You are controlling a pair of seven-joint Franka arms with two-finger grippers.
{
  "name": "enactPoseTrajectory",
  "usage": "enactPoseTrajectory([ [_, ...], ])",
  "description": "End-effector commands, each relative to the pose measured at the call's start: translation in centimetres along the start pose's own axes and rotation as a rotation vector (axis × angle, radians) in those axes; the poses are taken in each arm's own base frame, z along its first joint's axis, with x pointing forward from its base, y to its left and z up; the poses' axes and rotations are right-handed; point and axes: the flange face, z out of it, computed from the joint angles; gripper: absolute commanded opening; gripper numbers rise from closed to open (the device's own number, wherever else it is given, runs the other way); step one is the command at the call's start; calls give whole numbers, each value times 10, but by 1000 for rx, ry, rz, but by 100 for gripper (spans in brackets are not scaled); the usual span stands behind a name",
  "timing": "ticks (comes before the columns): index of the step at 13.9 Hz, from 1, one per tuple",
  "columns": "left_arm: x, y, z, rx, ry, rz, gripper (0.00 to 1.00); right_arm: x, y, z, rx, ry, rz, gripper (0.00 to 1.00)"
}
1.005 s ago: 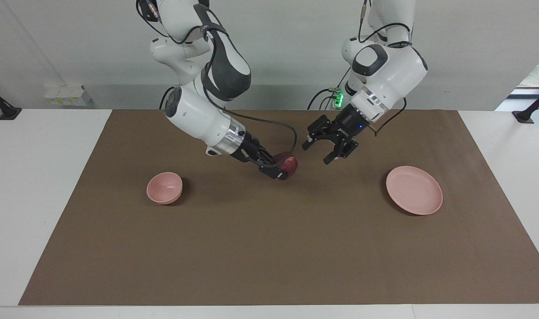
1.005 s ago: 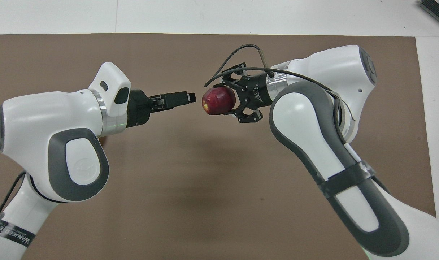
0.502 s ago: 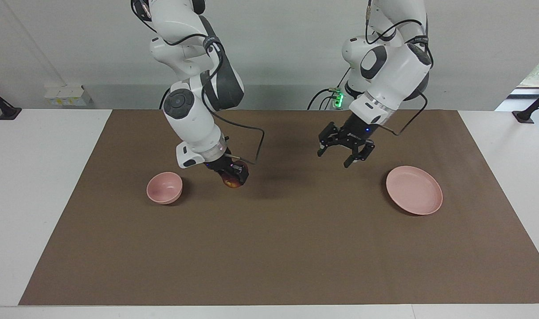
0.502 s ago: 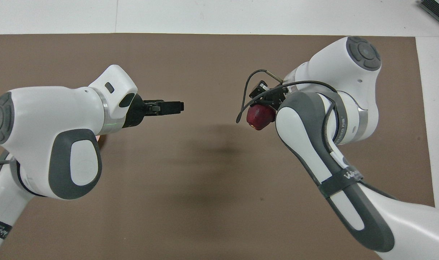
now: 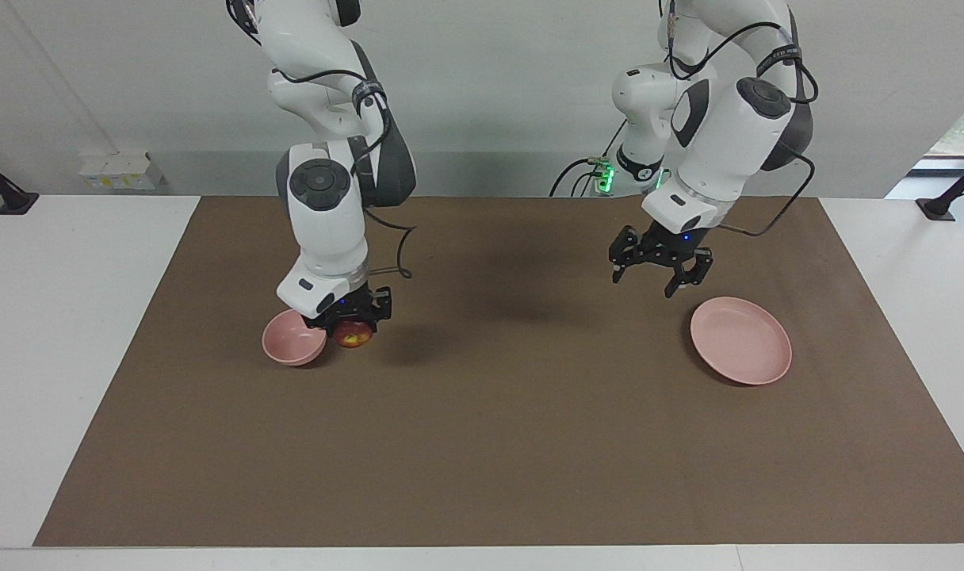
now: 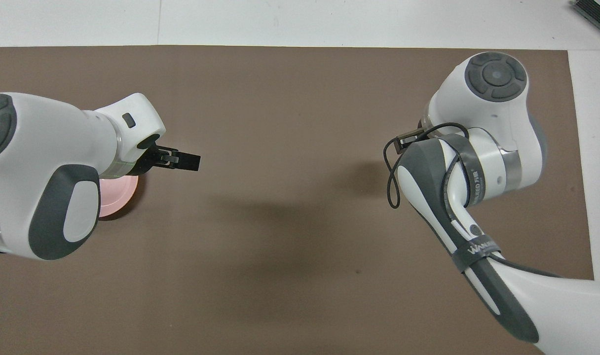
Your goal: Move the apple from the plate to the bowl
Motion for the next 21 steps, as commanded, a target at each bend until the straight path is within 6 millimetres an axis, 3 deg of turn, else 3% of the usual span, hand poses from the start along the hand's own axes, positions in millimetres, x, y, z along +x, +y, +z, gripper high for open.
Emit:
enactPoseTrajectory([
  [1,-1,-15,-20,58,-41,-4,100,-22,59,9,-9,-20,-108,0],
  [4,14,-36,-57,100,-45,-6,100,-38,102,30,-3,-8,-132,0],
  [6,19,-51,-90,121,-83,-23,100,-48,101,54,13,-30,-125,0],
  [8,19,-44,-112,120,-85,-15,100,-55,98,61,16,-23,-113,0],
  [9,15,-53,-118,127,-103,-37,100,-60,96,67,20,-36,-113,0],
  [11,11,-60,-151,136,-108,-60,100,-67,95,77,27,-55,-112,0],
  [16,-2,-27,-172,150,-112,-28,100,-67,87,81,27,-51,-83,0],
  [18,-10,-44,-185,151,-96,-55,100,-66,88,83,25,-42,-84,11],
  [20,-14,-54,-181,148,-117,-69,100,-65,87,93,37,-53,-57,48],
  [21,-15,-57,-179,149,-124,-79,100,-64,85,94,44,-52,-46,58],
])
